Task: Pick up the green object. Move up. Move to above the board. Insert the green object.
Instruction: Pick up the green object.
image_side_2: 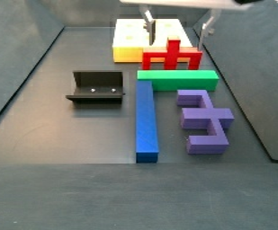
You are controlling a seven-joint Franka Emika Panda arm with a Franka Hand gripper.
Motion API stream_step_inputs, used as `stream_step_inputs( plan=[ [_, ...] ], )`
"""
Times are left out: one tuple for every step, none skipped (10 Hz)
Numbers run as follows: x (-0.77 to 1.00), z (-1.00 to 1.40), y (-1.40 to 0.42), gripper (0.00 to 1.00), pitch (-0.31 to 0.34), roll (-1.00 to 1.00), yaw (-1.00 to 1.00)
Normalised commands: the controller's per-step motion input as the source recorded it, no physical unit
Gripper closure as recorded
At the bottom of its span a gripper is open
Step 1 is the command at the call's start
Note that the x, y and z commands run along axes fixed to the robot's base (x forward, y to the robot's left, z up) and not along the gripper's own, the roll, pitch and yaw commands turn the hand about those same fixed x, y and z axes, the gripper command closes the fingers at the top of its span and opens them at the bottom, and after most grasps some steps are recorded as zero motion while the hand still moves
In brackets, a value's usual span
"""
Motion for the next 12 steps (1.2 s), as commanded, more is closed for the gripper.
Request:
stream_step_inputs(
  plan=[
    [-0.20,-0.25,0.00,0.00,-0.087,-0.05,-0.93],
    [-0.17,-0.27,0.00,0.00,-0.074,-0.03,-0.96],
    [-0.13,-0.30,0.00,0.00,-0.060,-0.01,-0.99],
    [-0.12,-0.32,0.00,0.00,-0.047,-0.01,-1.00],
    [-0.13,-0.31,0.00,0.00,-0.019,0.00,-0.97],
    [-0.11,-0.35,0.00,0.00,-0.004,0.00,-1.00],
    [-0.03,-0.34,0.00,0.00,0.000,0.00,-1.00],
    [0.00,-0.36,0.00,0.00,0.000,0.00,-1.00],
    [0.00,-0.34,0.00,0.00,0.000,0.00,-1.00],
    [0.00,-0.33,0.00,0.00,0.000,0.00,-1.00],
    [0.00,-0.31,0.00,0.00,0.000,0.00,-1.00],
    [0.00,-0.27,0.00,0.00,0.000,0.00,-1.00]
  ],
)
